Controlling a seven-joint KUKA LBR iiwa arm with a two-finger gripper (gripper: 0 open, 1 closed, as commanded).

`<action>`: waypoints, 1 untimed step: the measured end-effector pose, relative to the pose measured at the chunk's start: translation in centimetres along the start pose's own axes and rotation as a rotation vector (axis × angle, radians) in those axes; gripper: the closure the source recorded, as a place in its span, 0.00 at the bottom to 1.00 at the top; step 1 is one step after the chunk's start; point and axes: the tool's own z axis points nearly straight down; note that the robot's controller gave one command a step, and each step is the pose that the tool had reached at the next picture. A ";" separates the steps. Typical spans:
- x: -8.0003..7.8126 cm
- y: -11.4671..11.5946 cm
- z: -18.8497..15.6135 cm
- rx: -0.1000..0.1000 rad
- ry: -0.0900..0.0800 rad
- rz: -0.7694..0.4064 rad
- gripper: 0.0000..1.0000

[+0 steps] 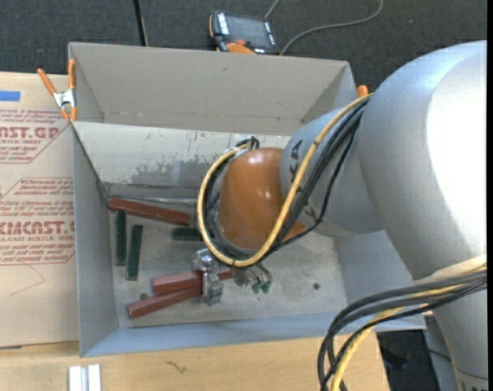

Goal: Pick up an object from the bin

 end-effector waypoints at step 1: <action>0.3 0.9 -12.0 0.002 -0.006 -0.378 1.00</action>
Offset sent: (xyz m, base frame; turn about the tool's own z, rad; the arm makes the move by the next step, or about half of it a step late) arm -0.0061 0.0064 0.1174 -0.3771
